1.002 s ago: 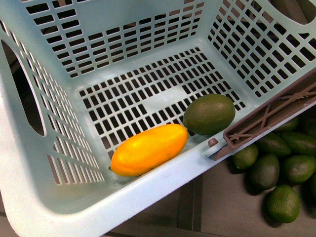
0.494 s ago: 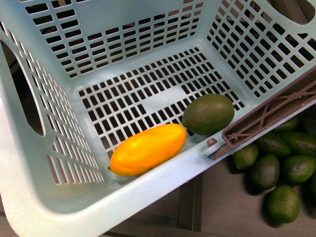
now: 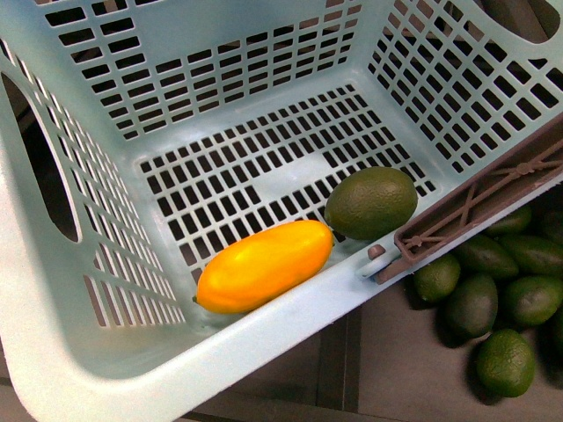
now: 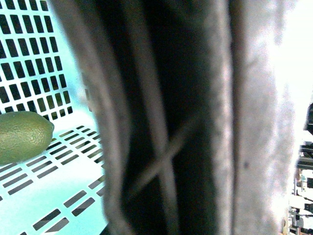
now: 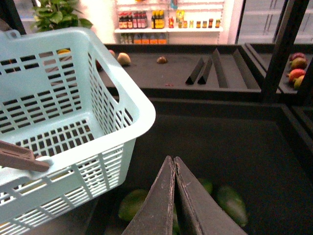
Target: Pick mango and avocado into basket
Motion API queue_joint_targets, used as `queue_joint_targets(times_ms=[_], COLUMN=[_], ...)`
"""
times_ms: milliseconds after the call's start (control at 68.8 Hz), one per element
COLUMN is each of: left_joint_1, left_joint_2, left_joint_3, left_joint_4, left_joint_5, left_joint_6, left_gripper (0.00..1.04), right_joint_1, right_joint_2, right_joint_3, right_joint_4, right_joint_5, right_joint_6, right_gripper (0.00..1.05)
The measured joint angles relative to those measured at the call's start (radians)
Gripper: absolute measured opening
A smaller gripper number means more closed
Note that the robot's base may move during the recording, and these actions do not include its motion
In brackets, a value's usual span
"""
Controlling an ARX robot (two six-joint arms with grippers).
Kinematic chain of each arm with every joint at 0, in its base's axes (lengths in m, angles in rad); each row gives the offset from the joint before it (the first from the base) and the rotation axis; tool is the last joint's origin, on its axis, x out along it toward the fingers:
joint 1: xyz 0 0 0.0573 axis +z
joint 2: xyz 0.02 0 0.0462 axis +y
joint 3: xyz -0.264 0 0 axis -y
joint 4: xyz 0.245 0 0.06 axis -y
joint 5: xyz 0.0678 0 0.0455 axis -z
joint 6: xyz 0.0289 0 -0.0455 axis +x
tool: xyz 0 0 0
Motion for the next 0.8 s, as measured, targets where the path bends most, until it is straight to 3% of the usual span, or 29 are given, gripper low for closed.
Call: queue_joint_targets(times_ms=[305,450,537,799], left_joint_1=[0.0,0.0,0.0,0.0], left_joint_2=[0.0,0.0,0.0,0.0], left_joint_3=[0.0,0.0,0.0,0.0], left_joint_4=[0.0,0.0,0.0,0.0], left_joint_5=[-0.001,-0.001,-0.001,0.0], left_joint_6=[0.001,0.002,0.001,0.001], left_gripper=[0.13,0.13,0.13,0.13], right_joint_1=[0.0,0.0,0.0,0.0], right_joint_2=[-0.024,-0.024,-0.024,-0.024], right_joint_3=[0.0,0.0,0.0,0.0], right_joint_4=[-0.009,-0.009,-0.009,-0.009], right_joint_5=[0.0,0.0,0.0,0.0], right_joint_6=[0.0,-0.002,-0.002,-0.001], right_gripper=[0.02,0.26,0.5,0.93])
